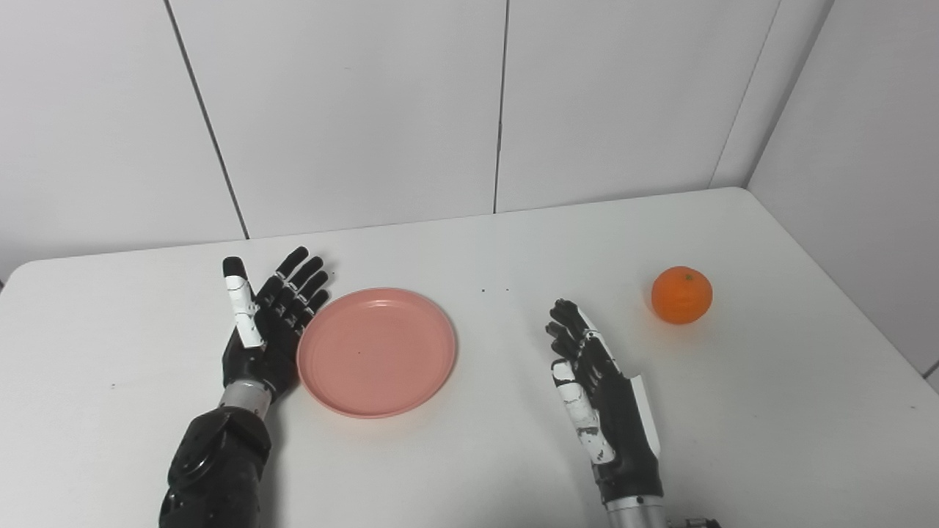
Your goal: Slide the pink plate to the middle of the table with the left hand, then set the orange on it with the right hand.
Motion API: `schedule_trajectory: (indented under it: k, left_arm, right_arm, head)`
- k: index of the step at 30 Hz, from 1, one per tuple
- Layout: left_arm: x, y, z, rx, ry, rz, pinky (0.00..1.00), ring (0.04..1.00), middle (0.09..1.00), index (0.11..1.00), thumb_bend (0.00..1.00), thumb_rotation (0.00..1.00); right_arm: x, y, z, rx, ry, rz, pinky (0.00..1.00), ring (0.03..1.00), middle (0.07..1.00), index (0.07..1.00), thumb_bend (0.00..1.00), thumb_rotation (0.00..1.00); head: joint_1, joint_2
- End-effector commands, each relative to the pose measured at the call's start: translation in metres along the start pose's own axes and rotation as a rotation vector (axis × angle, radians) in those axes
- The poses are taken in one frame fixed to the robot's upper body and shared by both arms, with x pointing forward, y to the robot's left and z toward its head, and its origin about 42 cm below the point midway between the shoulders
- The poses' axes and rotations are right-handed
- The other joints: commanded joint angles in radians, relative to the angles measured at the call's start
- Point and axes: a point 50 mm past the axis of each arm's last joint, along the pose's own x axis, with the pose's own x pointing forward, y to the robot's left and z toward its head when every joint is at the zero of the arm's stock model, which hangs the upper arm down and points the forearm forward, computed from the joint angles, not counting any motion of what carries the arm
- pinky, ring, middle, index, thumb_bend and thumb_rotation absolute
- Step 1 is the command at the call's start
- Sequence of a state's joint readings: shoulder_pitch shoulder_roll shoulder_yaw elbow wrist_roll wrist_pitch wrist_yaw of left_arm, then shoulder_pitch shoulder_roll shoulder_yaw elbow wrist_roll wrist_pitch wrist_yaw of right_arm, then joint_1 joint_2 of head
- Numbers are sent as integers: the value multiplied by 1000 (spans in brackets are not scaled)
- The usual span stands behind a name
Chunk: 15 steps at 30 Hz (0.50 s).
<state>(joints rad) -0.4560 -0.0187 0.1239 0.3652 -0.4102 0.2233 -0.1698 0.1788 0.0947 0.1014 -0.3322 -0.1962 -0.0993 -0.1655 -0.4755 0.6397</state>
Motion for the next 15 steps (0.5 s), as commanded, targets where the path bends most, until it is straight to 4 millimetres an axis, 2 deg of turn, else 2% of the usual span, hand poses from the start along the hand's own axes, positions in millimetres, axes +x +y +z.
schedule_trajectory:
  k: [1, 5, 9, 12, 15]
  left_arm:
    - [-7, 12, -22, 1, 94, 53, 934, 894, 829, 804, 1000, 999]
    - [-8, 13, -20, 7, 91, 48, 934, 896, 834, 805, 1000, 1000]
    - [-9, 18, -17, 12, 90, 47, 948, 897, 832, 807, 1000, 1000]
    - [-10, 20, -16, 10, 89, 50, 967, 901, 826, 815, 1000, 994]
    - [-10, 21, -16, 6, 90, 52, 981, 909, 835, 818, 1000, 980]
  right_arm:
    - [8, -10, 14, -24, -50, 14, 866, 851, 873, 871, 697, 864]
    - [20, -20, 20, -72, -77, 48, 822, 820, 837, 845, 718, 864]
    - [37, -31, 31, -173, -128, 71, 735, 792, 790, 813, 716, 884]
    - [49, -37, 41, -240, -143, 78, 716, 784, 779, 794, 750, 902]
    - [59, -44, 49, -319, -182, 88, 718, 786, 782, 793, 748, 877]
  head:
    - [0, -1]
    - [1, -2]
    - [-2, -2]
    - [-2, -2]
    - [2, -5]
